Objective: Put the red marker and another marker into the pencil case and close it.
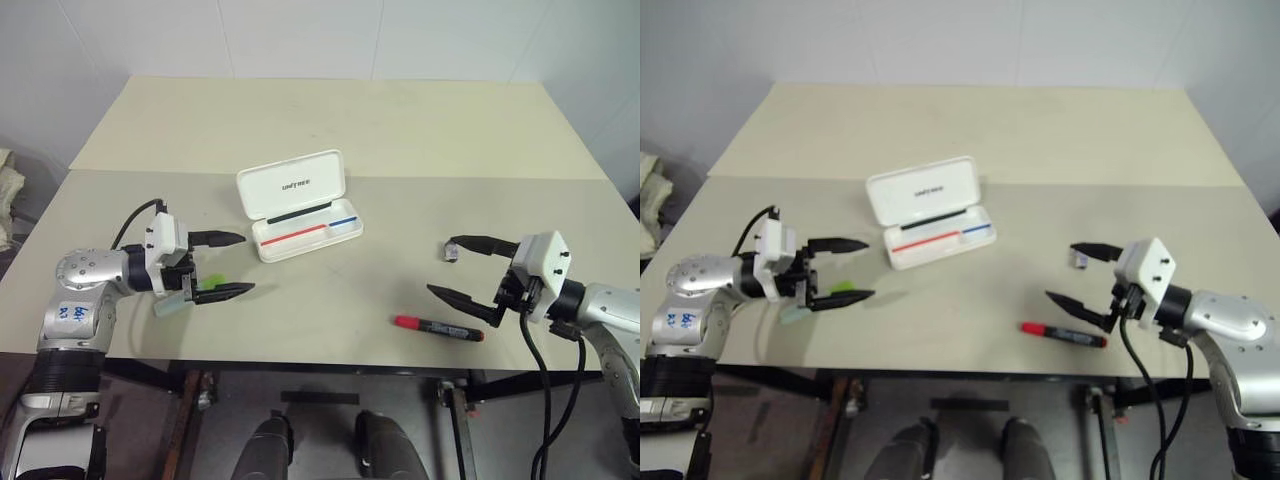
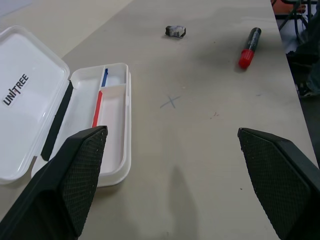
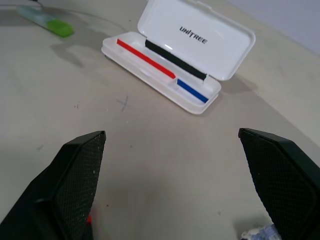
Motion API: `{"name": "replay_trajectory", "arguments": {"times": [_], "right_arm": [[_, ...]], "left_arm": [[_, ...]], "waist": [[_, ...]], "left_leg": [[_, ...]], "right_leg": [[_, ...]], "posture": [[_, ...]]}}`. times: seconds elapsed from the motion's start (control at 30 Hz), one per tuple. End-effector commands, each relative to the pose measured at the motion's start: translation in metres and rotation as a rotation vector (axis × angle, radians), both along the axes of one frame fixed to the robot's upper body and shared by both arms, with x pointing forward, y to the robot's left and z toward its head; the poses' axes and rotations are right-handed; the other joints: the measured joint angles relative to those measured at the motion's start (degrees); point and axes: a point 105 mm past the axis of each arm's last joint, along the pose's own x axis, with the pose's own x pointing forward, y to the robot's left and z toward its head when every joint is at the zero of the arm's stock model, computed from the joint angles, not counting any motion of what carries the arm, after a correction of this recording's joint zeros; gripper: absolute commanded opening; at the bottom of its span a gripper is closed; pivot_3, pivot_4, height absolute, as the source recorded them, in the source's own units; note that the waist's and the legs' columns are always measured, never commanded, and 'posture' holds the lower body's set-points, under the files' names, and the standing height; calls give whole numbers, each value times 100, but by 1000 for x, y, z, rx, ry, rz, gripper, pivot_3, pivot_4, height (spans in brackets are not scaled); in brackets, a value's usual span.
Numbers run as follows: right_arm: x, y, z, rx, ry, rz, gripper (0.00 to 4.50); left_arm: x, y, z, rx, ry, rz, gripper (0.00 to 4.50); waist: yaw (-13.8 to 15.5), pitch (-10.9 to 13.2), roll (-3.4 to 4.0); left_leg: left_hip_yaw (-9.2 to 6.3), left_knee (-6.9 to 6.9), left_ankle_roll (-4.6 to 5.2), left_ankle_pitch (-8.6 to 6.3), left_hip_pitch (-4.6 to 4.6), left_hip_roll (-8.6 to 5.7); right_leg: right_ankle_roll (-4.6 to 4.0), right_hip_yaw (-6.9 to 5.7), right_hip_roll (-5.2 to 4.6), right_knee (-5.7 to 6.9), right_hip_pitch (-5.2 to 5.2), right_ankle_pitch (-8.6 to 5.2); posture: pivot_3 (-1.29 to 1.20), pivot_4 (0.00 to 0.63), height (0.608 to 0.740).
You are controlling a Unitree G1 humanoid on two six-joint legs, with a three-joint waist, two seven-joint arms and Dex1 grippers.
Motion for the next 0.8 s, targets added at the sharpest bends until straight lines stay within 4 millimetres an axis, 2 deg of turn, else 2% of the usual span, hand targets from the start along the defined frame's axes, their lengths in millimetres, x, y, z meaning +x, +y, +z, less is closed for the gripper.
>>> {"name": "replay_trajectory", "arguments": {"times": [0.03,0.17,0.47,0.67,0.8], "right_arm": [[-1,3,9,0,-39,22,4500],[0,7,8,1,-43,26,4500],[-6,26,22,4,-66,80,4500],[-7,38,23,28,-81,96,4500],[-6,40,20,49,-87,96,4500]], "left_arm": [[7,-3,5,35,-60,6,4461],[11,-9,0,33,-61,10,4461],[34,-25,0,26,-98,68,4461],[31,-30,-12,51,-63,71,4461],[38,-29,-12,55,-64,112,3512]], "waist": [[1,0,0],[1,0,0],[1,0,0],[-12,0,0],[0,0,0]], "left_leg": [[0,0,0,0,1,0],[0,-1,0,0,0,-1],[0,9,1,0,-1,-1],[0,10,1,-1,-2,-2],[-2,12,1,0,-2,-2]], "right_leg": [[0,0,1,1,0,0],[0,0,1,1,0,0],[2,-1,2,8,0,1],[4,0,2,8,0,2],[4,-1,3,10,0,2]], "posture": [[0,150,740],[0,150,740],[0,150,740],[0,150,740],[0,150,740]]}}
